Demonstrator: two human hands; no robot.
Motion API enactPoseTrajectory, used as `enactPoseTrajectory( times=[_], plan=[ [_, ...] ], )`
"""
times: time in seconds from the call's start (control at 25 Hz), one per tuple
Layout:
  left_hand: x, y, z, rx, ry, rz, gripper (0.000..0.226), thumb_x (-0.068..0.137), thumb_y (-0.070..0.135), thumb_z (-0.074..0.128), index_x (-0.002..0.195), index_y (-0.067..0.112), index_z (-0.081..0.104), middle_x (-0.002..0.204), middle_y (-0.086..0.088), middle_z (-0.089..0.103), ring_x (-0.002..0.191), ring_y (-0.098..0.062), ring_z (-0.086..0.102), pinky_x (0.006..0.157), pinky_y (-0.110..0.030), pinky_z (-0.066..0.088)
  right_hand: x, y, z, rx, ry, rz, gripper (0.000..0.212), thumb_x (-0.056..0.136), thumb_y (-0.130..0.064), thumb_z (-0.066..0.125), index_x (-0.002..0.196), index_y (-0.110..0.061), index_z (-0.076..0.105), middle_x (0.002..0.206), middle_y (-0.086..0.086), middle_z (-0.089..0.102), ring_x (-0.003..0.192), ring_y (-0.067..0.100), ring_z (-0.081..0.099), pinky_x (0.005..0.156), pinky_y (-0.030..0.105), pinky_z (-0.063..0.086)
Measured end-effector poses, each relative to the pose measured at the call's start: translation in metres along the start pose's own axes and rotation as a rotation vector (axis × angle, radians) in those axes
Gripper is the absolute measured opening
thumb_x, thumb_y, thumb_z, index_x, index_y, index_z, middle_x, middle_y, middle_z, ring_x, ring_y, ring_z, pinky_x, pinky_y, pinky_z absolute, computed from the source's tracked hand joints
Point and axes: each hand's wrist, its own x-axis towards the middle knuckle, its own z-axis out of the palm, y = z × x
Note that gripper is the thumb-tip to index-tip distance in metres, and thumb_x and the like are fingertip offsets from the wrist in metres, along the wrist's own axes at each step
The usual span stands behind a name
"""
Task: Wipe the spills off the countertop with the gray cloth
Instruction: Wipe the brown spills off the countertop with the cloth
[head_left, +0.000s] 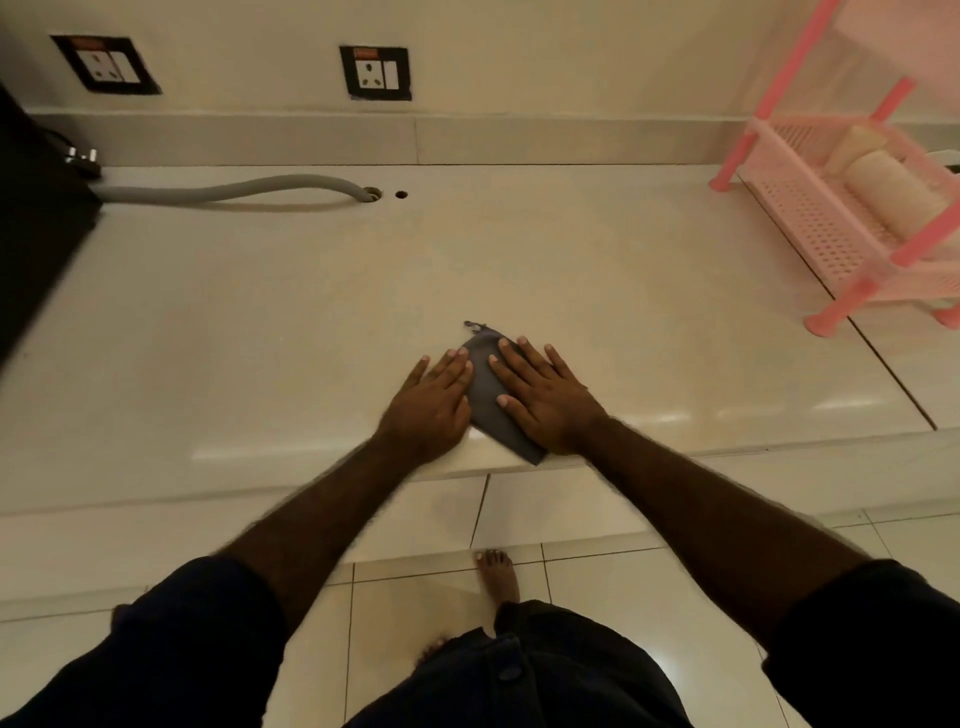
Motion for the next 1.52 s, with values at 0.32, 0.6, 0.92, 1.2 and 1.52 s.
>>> enactPoseTrajectory(
  times=[0.32, 0.6, 0.92, 1.2, 1.52],
  plan=[
    [-0.107, -0.053, -0.013, 0.004, 0.115, -0.213, 0.068, 0.098, 0.035, 0.02, 0.156, 0.003, 0.037, 0.166, -0.015, 0.032, 0.156, -0.027, 0.026, 0.128, -0.048, 0.014, 0.05, -0.095, 0.009, -0.05, -0.082, -0.262, 0.076, 0.105, -0.063, 0.003, 0.173, -0.028, -0.001, 0.182, -0.001, -0.008, 0.168, 0.021, -0.013, 0.136, 0.048, -0.007],
    [-0.138, -0.028, 0.002, -0.005, 0.11, -0.246, 0.069, 0.099, 0.035, 0.017, 0.159, 0.003, 0.028, 0.169, -0.015, 0.023, 0.159, -0.026, 0.015, 0.13, -0.047, 0.009, 0.027, -0.092, 0.015, -0.056, -0.101, -0.38, 0.069, 0.113, -0.059, 0.013, 0.172, -0.03, -0.005, 0.181, -0.003, -0.014, 0.166, 0.017, -0.019, 0.134, 0.044, -0.014],
    [-0.103, 0.032, 0.016, -0.051, 0.062, -0.118, 0.068, 0.1, 0.035, 0.018, 0.161, 0.006, 0.022, 0.171, -0.015, 0.015, 0.16, -0.025, 0.007, 0.129, -0.041, -0.001, -0.034, -0.025, 0.006, -0.039, -0.142, -0.256, 0.068, 0.115, -0.058, 0.019, 0.171, -0.033, -0.01, 0.179, -0.011, -0.022, 0.161, 0.006, -0.03, 0.132, 0.037, -0.018],
    [-0.06, 0.061, 0.017, -0.043, -0.084, 0.007, 0.071, 0.1, 0.037, 0.028, 0.163, 0.009, 0.013, 0.173, -0.012, 0.004, 0.16, -0.025, -0.003, 0.13, -0.046, -0.003, -0.088, -0.004, 0.013, 0.015, -0.114, -0.007, 0.075, 0.111, -0.068, 0.019, 0.171, -0.033, -0.009, 0.18, -0.008, -0.019, 0.164, 0.011, -0.024, 0.137, 0.047, -0.005],
    [-0.063, 0.031, 0.03, 0.223, 0.149, 0.421, 0.071, 0.093, 0.017, 0.066, 0.157, 0.01, 0.035, 0.165, -0.016, 0.034, 0.155, -0.031, 0.026, 0.127, -0.058, 0.013, -0.113, -0.024, 0.019, 0.174, -0.051, 0.078, 0.096, 0.095, -0.088, 0.005, 0.172, -0.032, -0.001, 0.179, -0.008, -0.018, 0.163, 0.007, -0.025, 0.135, 0.038, -0.009]
  ],
)
